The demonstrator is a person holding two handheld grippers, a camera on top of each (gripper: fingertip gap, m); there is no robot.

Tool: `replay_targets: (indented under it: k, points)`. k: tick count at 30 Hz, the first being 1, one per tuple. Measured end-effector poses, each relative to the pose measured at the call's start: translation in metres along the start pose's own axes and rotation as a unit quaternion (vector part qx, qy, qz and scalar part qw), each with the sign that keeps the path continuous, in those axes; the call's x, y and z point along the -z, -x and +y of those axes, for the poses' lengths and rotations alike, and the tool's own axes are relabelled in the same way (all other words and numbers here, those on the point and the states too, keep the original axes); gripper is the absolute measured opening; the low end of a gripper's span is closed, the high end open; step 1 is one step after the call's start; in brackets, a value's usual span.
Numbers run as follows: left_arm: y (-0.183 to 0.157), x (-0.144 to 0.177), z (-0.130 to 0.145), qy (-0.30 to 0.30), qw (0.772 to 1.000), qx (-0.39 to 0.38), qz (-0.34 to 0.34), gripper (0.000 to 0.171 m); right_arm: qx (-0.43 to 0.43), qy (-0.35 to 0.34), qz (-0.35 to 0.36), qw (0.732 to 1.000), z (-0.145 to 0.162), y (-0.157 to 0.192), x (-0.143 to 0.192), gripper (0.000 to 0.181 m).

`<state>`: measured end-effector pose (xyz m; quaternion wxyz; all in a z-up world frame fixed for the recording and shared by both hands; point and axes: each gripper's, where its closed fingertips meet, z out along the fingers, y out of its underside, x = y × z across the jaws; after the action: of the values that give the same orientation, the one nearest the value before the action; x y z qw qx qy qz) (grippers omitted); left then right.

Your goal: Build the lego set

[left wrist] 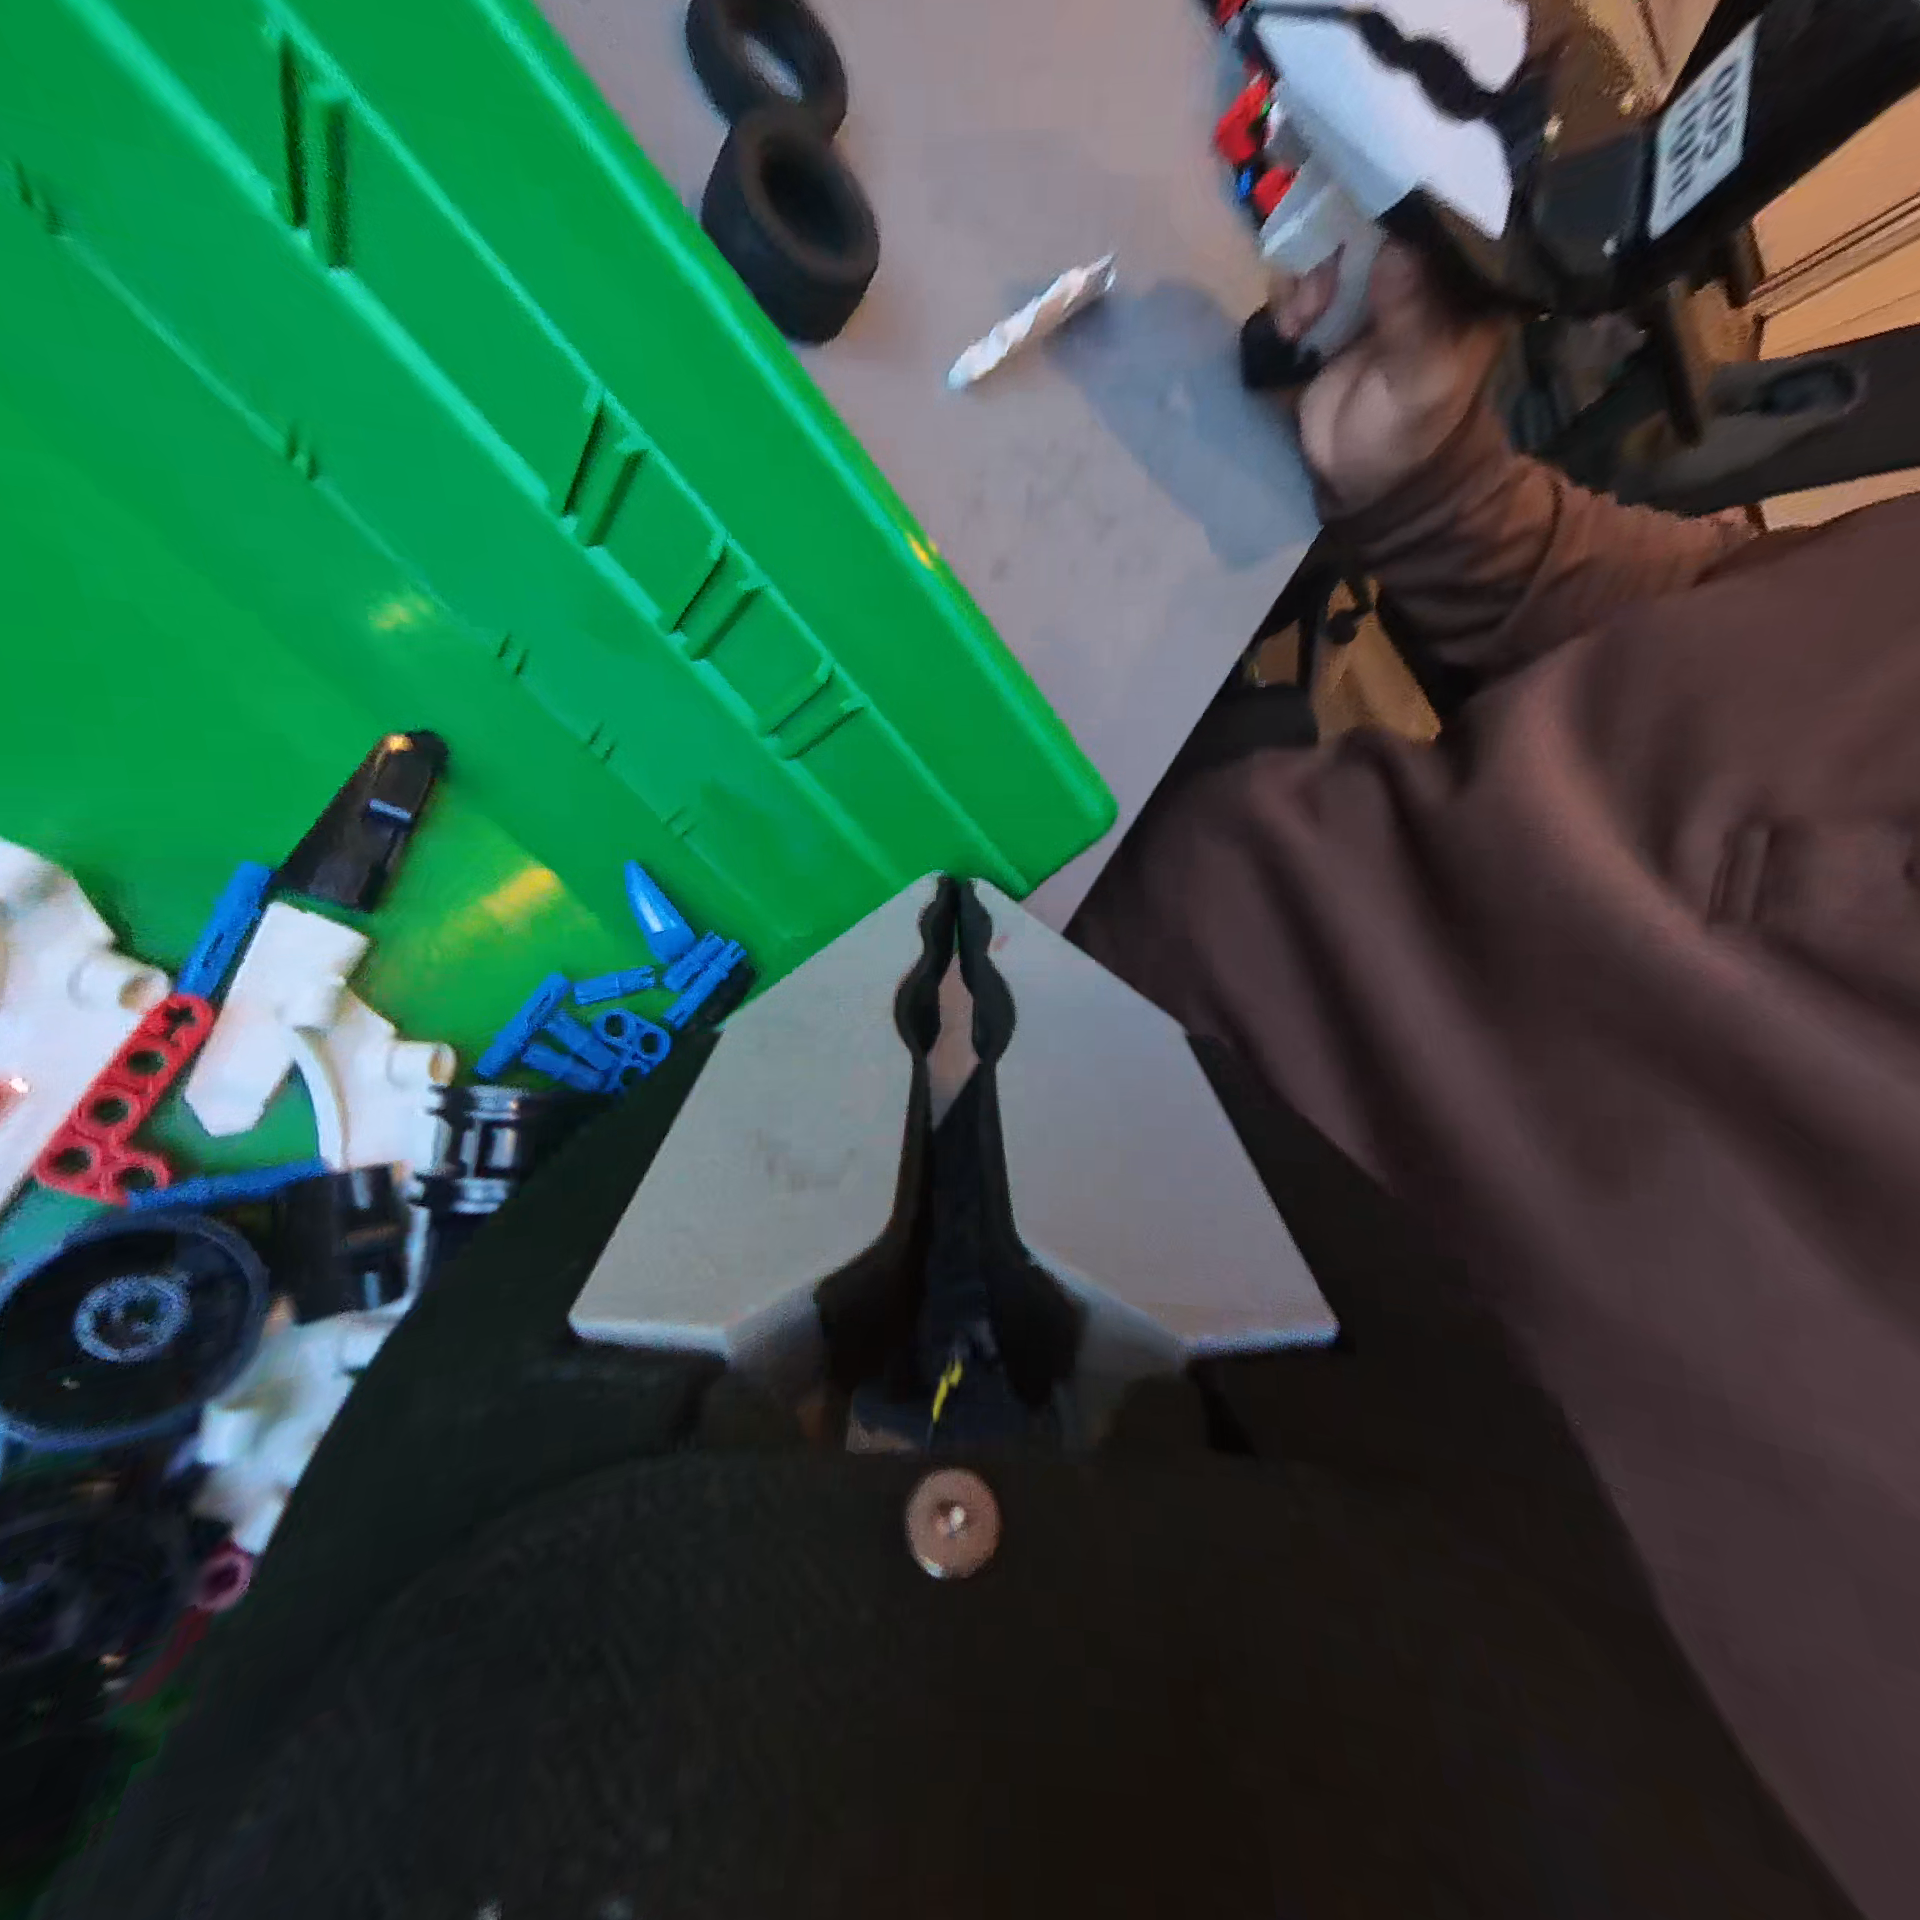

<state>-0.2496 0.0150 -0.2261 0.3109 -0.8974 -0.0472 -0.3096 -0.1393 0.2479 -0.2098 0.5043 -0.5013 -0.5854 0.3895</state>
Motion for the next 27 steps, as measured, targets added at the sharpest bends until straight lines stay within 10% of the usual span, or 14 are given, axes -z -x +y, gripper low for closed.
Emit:
replay_targets:
  k: [5, 10, 18, 27]
  points:
    - [0.022, 0.05, -0.022, -0.027, 0.994, -0.058, -0.092, 0.005, 0.023, 0.002, 0.009, 1.0, 0.001, 0.003, 0.0, 0.0]
    - [0.09, 0.115, -0.019, 0.103, 0.95, -0.11, -0.274, 0.016, 0.018, 0.002, 0.009, 1.0, 0.0, 0.002, 0.0, 0.0]
    - [0.141, 0.081, 0.019, 0.357, 0.875, -0.192, -0.264, 0.009, 0.011, -0.01, 0.007, 1.0, -0.002, 0.001, 0.003, 0.0]
    - [0.147, 0.063, 0.02, 0.376, 0.866, -0.193, -0.266, 0.004, -0.01, -0.026, 0.0, 1.0, -0.006, -0.002, 0.007, 0.0]
